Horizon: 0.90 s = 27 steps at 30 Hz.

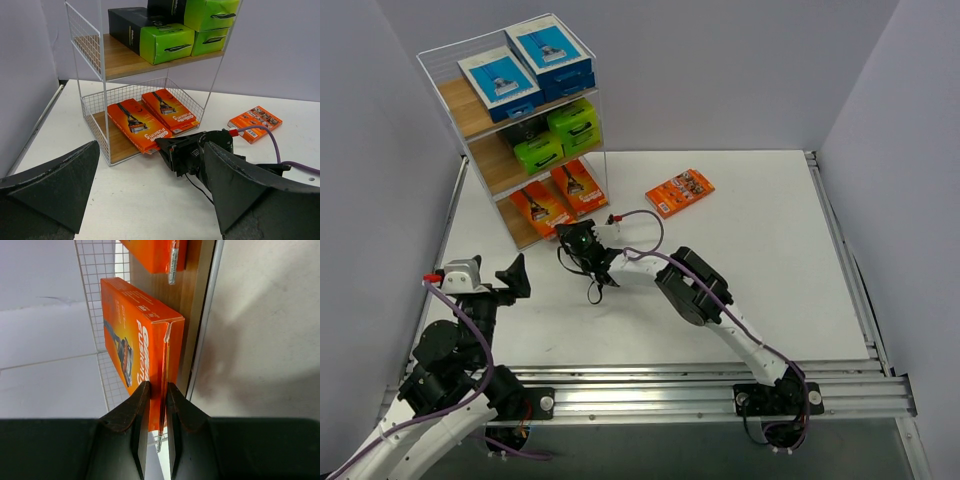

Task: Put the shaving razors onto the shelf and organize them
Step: Place the shaving razor onto shelf

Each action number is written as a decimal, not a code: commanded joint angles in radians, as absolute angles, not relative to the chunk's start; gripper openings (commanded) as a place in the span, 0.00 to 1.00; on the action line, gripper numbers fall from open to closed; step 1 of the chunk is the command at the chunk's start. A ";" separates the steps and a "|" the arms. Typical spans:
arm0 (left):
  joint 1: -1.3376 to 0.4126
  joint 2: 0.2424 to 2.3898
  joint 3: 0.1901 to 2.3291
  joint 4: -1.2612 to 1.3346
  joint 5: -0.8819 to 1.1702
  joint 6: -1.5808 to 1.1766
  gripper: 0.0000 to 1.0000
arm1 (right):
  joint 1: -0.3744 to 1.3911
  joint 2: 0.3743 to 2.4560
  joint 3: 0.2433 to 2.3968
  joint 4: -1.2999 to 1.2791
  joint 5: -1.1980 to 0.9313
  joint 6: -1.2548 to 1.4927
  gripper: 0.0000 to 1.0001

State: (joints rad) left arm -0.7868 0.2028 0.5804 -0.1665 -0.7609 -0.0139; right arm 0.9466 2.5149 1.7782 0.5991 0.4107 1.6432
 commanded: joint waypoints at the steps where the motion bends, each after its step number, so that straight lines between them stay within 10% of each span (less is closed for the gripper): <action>1: -0.796 0.195 0.583 -0.115 -0.781 -0.002 0.95 | 0.960 2.517 1.844 0.560 0.523 1.692 0.00; 27: -0.824 0.189 0.574 -0.104 -0.796 -0.002 0.95 | 0.974 2.646 2.092 0.314 0.617 1.822 0.00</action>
